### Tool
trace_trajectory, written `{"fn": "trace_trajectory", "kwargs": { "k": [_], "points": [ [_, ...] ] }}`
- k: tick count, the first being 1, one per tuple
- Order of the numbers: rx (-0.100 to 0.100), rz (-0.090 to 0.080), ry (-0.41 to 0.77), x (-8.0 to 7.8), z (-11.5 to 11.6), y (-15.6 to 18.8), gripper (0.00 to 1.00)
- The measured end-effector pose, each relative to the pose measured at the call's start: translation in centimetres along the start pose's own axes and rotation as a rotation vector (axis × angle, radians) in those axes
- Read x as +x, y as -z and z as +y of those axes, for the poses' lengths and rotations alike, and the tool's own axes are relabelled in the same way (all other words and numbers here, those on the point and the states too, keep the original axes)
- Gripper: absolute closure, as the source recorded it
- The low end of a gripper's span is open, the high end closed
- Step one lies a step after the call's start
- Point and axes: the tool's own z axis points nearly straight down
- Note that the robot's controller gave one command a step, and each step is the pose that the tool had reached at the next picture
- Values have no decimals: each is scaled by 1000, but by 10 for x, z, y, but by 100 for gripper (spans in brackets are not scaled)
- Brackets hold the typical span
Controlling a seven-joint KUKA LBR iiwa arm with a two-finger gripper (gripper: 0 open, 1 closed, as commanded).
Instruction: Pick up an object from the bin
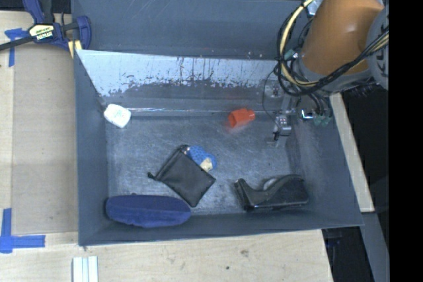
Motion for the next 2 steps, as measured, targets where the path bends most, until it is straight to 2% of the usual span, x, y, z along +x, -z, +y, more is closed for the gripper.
{"fn": "trace_trajectory", "kwargs": {
  "k": [1, 2],
  "points": [
    [-1, -1, -134, -24, 20, -91, 0],
    [0, -7, -75, -33, 12, -115, 0]
  ]
}}
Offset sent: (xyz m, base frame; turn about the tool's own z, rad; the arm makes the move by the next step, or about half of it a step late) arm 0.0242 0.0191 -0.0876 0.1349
